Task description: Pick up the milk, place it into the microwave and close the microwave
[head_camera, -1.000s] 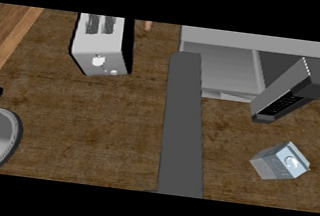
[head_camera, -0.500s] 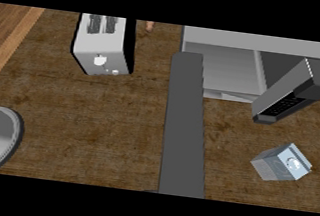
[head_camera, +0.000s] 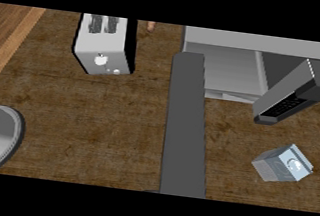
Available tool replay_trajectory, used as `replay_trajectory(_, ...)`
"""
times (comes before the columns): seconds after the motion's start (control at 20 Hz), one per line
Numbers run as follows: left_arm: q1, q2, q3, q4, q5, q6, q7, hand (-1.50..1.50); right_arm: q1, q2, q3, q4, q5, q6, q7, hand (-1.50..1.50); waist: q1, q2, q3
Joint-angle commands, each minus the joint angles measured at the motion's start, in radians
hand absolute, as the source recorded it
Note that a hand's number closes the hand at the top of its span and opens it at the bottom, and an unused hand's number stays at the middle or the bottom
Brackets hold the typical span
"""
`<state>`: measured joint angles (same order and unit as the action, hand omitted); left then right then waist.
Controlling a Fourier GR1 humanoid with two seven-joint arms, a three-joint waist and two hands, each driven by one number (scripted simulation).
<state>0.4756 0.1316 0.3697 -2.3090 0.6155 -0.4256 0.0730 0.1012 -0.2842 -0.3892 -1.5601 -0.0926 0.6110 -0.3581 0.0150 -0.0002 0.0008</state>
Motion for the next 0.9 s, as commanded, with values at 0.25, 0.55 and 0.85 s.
replay_trajectory(0.25, 0.038, 0.008, 0.084, -0.014, 0.113, -0.067, 0.010, -1.50, -0.096, -0.061, 0.020, 0.486, 0.254, -0.073, -0.364, -1.50, 0.007, 0.002, 0.001)
replay_trajectory(0.55, 0.047, 0.016, 0.119, -0.039, 0.167, -0.077, 0.043, -1.50, -0.217, -0.065, 0.094, 0.716, 0.364, -0.213, -0.507, -1.50, 0.010, 0.003, 0.002)
replay_trajectory(0.85, 0.076, 0.015, 0.166, -0.012, 0.202, -0.136, 0.020, -1.50, -0.245, -0.112, 0.121, 0.913, 0.400, -0.253, -0.690, -1.50, 0.007, 0.002, 0.002)
